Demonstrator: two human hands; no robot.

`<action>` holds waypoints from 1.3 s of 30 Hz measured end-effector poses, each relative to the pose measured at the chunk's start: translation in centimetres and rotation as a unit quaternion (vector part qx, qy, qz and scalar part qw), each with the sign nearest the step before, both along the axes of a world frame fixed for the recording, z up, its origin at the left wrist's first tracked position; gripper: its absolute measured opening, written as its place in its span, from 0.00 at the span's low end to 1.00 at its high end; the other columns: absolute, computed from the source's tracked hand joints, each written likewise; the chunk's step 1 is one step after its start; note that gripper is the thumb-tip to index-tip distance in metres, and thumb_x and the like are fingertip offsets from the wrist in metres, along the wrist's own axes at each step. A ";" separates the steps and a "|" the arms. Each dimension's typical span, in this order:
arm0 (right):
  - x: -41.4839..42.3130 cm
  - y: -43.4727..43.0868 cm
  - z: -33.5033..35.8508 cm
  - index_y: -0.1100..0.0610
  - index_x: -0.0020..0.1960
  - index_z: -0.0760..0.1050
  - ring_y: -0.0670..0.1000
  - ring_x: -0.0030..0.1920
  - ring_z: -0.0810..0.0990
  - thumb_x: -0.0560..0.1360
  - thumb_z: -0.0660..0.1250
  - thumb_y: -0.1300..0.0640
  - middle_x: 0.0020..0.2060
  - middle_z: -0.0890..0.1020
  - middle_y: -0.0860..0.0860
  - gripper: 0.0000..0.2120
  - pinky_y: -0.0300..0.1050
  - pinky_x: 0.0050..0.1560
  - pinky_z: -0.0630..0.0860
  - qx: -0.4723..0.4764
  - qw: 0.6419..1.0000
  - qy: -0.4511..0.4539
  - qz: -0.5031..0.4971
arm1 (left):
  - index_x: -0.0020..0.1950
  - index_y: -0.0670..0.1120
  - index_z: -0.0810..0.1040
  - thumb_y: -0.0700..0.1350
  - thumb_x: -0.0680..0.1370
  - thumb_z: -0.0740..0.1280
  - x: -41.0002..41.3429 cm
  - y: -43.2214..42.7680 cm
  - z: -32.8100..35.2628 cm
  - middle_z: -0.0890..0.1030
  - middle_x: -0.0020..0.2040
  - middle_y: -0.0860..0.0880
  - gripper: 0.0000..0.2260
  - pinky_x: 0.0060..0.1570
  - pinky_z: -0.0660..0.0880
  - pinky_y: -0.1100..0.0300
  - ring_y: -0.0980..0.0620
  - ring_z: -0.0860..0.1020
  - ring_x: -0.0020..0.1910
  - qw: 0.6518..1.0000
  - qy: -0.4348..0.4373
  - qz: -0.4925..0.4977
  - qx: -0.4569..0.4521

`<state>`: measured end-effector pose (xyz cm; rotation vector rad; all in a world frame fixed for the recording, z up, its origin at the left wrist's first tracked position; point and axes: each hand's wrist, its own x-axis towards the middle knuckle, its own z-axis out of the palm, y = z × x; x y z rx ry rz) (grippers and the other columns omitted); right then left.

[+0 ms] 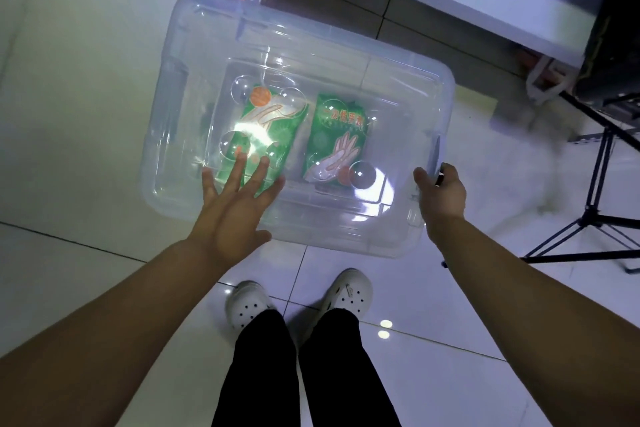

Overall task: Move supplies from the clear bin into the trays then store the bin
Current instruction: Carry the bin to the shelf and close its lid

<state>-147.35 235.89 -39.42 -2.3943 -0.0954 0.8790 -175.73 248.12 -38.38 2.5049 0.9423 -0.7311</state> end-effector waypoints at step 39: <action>0.4 4.1 0.9 0.68 0.57 0.71 0.65 0.52 0.78 0.75 0.65 0.47 0.53 0.79 0.66 0.24 0.59 0.56 0.75 -0.156 0.986 -0.048 0.033 | 0.64 0.46 0.65 0.50 0.78 0.63 -4.9 13.0 -2.8 0.73 0.50 0.46 0.17 0.44 0.69 0.54 0.44 0.74 0.45 0.854 -0.217 0.474 0.002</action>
